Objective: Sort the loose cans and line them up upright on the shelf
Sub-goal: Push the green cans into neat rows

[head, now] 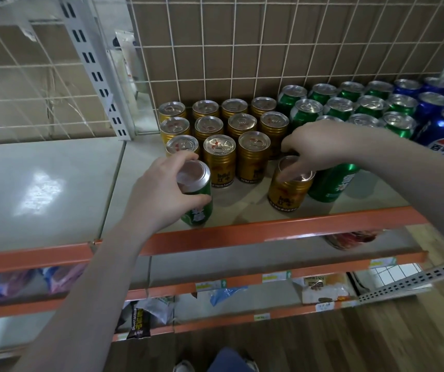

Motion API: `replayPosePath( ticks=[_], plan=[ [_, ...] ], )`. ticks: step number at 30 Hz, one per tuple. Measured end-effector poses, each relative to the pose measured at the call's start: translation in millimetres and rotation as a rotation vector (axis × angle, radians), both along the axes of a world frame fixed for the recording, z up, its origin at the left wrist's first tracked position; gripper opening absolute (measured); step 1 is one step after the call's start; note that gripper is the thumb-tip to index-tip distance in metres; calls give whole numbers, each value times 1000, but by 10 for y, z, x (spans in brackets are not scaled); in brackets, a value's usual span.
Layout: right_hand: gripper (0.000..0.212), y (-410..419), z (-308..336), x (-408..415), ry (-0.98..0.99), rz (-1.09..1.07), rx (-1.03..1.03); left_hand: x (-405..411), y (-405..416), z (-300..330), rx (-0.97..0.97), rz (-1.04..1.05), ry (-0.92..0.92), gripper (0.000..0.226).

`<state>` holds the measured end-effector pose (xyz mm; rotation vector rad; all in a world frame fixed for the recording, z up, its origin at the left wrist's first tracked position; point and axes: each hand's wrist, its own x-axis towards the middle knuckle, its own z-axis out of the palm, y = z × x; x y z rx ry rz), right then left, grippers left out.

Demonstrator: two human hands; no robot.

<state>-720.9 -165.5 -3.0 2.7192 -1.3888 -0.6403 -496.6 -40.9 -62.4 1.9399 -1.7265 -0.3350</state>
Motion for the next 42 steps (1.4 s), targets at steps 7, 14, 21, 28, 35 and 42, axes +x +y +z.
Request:
replayPosePath(
  ticks=[7,14,21,28,35,42],
  plan=[
    [60,-3,48,-40,-10,139,76,12,5,-21,2,-9,5,74],
    [61,-155,49,-40,-9,120,-22,12,2,-32,3,-13,10,76],
    [41,-239,102,71,33,72,-92,0,10,-32,3,-12,5,75],
    [32,-351,17,87,51,73,-101,8,10,-32,8,-10,4,76],
    [41,-512,-108,6,15,166,-136,13,-2,-41,4,-12,9,76],
    [46,-472,-166,-27,-1,232,-234,24,-11,-68,-12,-14,12,76]
  ],
)
